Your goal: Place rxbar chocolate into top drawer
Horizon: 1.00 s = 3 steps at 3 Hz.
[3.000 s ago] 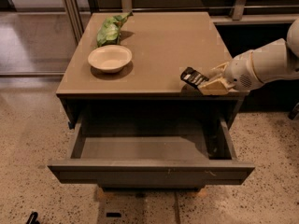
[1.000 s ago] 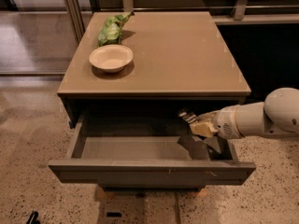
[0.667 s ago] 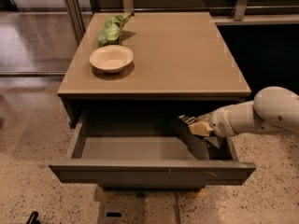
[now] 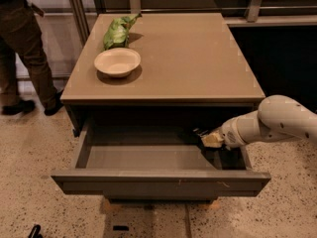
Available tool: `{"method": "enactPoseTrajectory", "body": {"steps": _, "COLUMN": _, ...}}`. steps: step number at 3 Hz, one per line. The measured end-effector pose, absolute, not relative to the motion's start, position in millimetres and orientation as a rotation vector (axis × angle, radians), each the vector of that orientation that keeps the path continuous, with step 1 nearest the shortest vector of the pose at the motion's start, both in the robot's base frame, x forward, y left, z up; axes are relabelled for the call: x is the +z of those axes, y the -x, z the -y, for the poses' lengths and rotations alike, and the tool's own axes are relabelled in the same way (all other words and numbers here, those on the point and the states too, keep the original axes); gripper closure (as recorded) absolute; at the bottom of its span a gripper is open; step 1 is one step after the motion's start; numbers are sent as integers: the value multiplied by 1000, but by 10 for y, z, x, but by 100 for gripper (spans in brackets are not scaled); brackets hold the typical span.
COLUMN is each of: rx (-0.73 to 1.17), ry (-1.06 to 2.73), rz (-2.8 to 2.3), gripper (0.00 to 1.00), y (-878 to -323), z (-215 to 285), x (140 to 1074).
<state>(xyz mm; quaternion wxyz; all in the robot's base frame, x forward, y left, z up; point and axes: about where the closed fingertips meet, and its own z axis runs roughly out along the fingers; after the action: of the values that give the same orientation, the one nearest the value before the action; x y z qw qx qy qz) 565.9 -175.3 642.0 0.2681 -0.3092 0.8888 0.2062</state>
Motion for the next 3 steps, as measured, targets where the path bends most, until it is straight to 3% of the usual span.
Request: {"method": "enactPoseTrajectory", "body": {"steps": 3, "rx": 556, "ry": 834, "rz": -2400, "gripper": 27, "y": -5658, "z": 1754, "x": 6414}}
